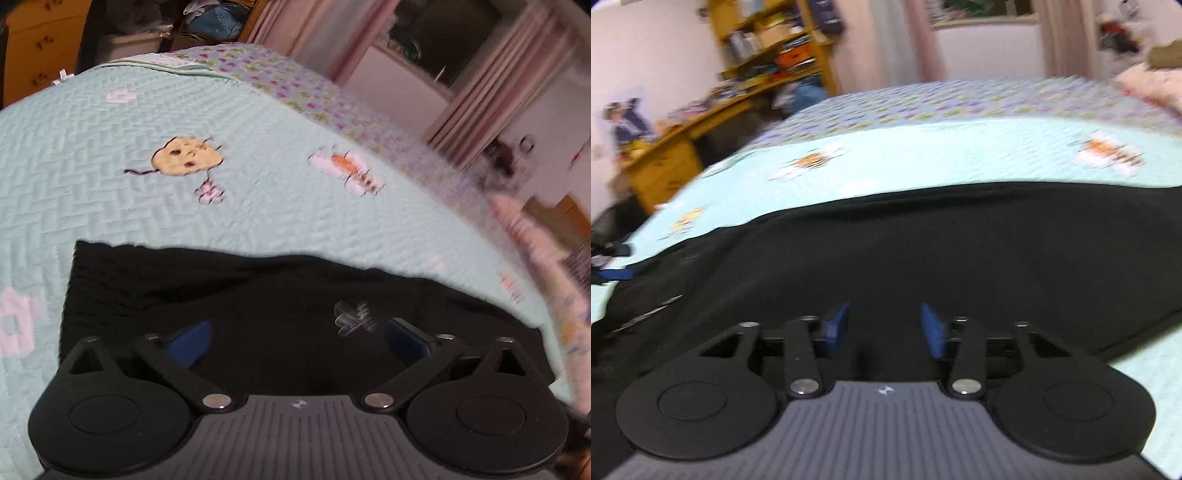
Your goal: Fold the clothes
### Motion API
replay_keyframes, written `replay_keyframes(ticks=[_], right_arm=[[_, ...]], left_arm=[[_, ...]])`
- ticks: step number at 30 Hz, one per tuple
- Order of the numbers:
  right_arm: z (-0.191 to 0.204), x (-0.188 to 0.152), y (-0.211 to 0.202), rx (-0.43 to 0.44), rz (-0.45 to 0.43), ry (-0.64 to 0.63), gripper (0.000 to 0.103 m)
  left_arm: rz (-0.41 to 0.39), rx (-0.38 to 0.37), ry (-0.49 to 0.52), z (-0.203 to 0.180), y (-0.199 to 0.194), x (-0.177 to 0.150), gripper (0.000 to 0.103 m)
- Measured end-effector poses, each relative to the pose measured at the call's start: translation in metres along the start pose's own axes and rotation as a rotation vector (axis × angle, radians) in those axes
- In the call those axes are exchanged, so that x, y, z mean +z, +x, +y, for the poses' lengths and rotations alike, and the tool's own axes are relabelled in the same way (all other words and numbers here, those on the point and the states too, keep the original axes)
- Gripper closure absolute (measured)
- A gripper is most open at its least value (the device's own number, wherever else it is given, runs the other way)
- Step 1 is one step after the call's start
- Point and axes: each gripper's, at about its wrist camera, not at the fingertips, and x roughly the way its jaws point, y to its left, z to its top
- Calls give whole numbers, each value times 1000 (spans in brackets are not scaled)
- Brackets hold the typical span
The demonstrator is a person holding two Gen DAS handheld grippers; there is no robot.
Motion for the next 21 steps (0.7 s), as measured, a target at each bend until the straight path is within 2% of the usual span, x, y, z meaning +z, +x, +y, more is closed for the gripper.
replay_keyframes(ticks=[1,3,5,7,8,10,11,12,15,18,19,20,21], right_arm=[[-3,-3,10,19,42,-6,39],[-18,-8,24,-20,82,-29,51],[-41,-5,11,-60,20,36,52],[-71,-2,-14,-106,-72,150,48],[-93,-3,-33,-108,-148,226,37],[-136,-6,-68,-170,-296,359,23],[-164,-8,-87,-237,-365,437,18],[-190,-12,-100,-280,-394,503,16],[-263,-19,-118,-329,-429,691,16],[-320,-29,-113,-312,-418,881,16],[-332,-33,-108,-268,-434,923,14],[-344,-37,-103,-222,-451,964,12],[-345,-31,-98,-212,-434,943,11]], left_arm=[[30,62,27,-1,7,-5,10],[43,99,62,-1,9,-12,13],[18,102,91,-11,-8,-17,11],[-7,87,102,-25,-26,-25,8],[-19,80,108,-32,-35,-29,6],[-32,61,106,-48,-52,-42,1],[-29,47,90,-56,-58,-51,1],[-25,26,73,-64,-63,-60,1],[3,-74,14,-82,-70,-90,1],[44,-124,-22,-97,-65,-119,1],[65,-132,-27,-101,-62,-127,1],[84,-137,-32,-105,-58,-134,1],[96,-136,-38,-108,-54,-139,1]])
